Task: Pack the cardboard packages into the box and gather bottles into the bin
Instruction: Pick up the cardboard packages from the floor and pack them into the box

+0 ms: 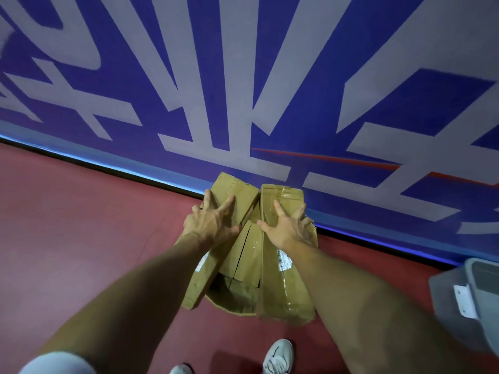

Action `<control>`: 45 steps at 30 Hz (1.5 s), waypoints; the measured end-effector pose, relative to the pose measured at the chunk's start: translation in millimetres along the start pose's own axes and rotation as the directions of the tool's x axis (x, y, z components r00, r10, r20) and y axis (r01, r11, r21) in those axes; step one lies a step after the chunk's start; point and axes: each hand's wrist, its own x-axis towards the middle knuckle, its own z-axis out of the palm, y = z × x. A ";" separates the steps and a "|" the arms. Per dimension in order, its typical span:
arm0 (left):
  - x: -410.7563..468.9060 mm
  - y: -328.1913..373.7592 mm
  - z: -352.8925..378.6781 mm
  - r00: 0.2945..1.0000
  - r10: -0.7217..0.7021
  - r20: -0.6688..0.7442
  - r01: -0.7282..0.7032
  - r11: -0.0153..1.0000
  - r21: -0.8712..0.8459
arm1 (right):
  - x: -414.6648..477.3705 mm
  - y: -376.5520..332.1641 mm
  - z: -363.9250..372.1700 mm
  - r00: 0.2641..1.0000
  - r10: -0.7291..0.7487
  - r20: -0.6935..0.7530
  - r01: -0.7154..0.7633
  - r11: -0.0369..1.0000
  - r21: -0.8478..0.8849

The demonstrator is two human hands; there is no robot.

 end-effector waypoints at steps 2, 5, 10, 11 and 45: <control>29.9 -4.4 27.8 1.000 0.016 -0.009 -0.016 1.000 -0.003 | 31.3 3.5 28.6 1.000 0.025 -0.014 -0.025 1.000 0.003; 71.2 -15.0 78.1 1.000 0.010 -0.013 -0.010 1.000 -0.027 | 75.8 6.3 81.2 0.999 0.049 -0.019 -0.048 0.999 0.020; 134.3 -33.2 168.1 0.999 0.024 -0.032 -0.025 0.999 -0.042 | 139.3 15.8 172.6 0.994 0.094 -0.057 -0.089 0.993 0.079; 145.6 -36.4 185.9 0.999 0.031 -0.032 -0.033 0.998 -0.051 | 151.4 17.6 189.8 0.992 0.108 -0.066 -0.101 0.990 0.093; 277.8 -49.0 306.8 0.990 0.137 -0.028 -0.140 0.960 -0.243 | 244.6 31.2 323.0 0.942 0.301 -0.148 -0.262 0.936 0.234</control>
